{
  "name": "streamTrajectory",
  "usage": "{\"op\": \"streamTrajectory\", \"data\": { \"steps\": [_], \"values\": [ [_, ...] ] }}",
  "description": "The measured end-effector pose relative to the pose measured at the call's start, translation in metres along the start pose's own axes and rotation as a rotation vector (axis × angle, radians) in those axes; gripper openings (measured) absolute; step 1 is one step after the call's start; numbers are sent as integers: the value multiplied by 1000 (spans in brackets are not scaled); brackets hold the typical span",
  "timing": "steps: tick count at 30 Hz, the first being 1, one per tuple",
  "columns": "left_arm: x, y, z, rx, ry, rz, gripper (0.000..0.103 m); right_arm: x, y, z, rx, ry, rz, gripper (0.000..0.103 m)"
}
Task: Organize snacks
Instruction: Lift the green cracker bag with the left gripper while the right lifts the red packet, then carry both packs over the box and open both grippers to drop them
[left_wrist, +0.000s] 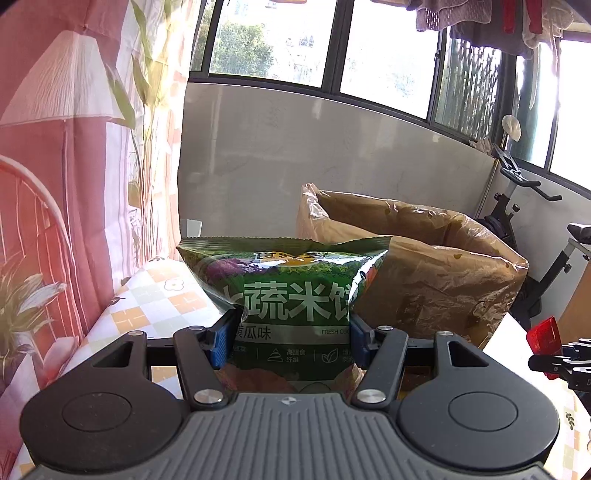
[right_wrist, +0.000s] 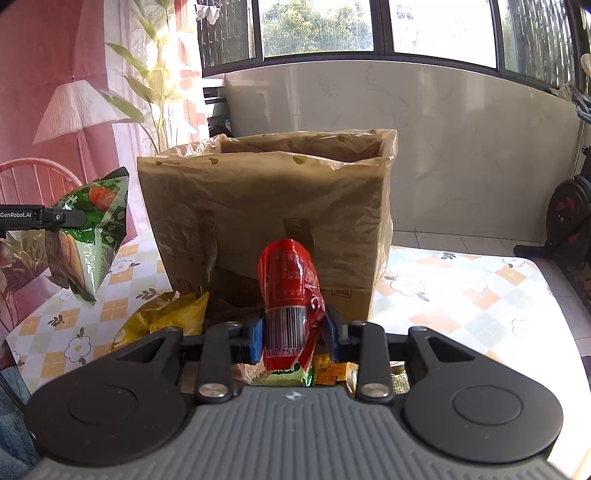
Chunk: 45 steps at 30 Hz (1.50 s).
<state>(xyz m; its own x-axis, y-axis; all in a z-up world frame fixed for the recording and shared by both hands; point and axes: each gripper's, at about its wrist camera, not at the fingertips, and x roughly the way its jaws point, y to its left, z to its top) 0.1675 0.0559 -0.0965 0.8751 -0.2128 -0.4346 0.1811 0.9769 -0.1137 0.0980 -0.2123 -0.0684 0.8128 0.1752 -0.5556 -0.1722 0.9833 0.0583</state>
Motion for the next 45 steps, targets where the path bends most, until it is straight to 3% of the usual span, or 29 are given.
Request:
{"op": "streamTrajectory", "data": {
  "steps": [13, 17, 21, 26, 31, 36, 39, 45],
  "values": [
    [-8, -59, 86, 117, -160, -97, 63, -14, 2, 91, -69, -144, 63, 34],
    [13, -86, 115, 131, -181, -135, 63, 8, 2, 122, -110, -156, 61, 34],
    [46, -108, 138, 158, -189, -123, 63, 40, -7, 148, -99, -143, 52, 34],
    [104, -126, 139, 238, -115, -37, 63, 76, -22, 164, -55, -114, 36, 34],
    [151, -141, 123, 348, -1, 46, 64, 99, -34, 159, -25, -69, 36, 34],
    [160, -140, 111, 389, 52, 24, 69, 111, -40, 154, -21, -40, 43, 34],
    [161, -134, 116, 349, 84, -35, 76, 117, -42, 154, -10, -31, 42, 34],
    [158, -114, 124, 253, 78, -113, 76, 117, -44, 149, -4, -22, 48, 34]
  ]
}}
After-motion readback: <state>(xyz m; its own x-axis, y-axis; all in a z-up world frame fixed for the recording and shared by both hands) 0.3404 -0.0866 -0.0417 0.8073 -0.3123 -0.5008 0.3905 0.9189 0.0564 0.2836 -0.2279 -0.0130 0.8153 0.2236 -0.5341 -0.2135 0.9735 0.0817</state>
